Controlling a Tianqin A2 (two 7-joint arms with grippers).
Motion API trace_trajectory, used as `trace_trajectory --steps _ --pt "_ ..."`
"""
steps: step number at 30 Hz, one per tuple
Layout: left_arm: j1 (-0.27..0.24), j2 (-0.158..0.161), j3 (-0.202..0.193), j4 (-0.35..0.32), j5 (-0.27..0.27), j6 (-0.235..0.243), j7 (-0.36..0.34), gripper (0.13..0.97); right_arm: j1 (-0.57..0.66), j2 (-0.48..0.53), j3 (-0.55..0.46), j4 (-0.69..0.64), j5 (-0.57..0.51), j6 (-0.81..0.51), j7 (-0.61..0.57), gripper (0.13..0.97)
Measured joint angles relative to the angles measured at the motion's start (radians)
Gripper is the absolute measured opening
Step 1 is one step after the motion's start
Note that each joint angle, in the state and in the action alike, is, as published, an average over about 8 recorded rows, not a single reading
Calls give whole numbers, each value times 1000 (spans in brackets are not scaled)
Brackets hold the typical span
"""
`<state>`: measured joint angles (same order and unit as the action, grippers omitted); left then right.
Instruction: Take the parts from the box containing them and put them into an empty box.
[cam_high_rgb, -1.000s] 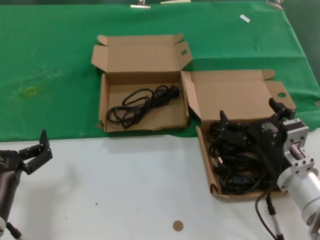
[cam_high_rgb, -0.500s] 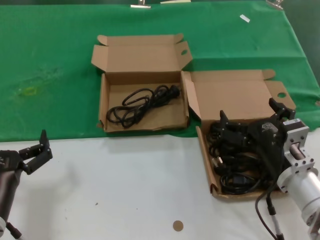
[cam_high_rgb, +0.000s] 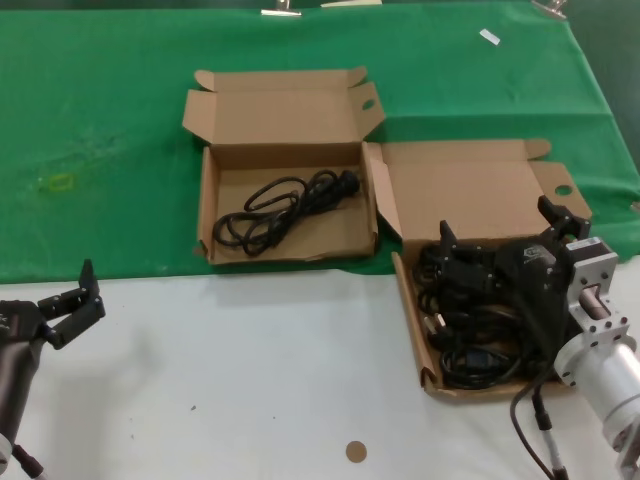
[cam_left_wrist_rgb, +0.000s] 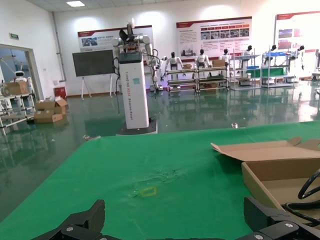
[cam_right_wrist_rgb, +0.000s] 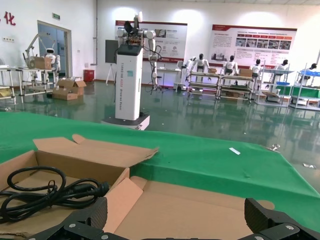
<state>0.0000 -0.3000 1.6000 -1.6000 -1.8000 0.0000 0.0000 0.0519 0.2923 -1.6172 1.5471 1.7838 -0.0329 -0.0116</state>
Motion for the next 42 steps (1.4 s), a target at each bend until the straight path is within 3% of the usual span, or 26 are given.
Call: trace_trajectory --steps 42 --pt "0 0 0 0 0 0 0 966 0 0 0 0 0 0 0 966"
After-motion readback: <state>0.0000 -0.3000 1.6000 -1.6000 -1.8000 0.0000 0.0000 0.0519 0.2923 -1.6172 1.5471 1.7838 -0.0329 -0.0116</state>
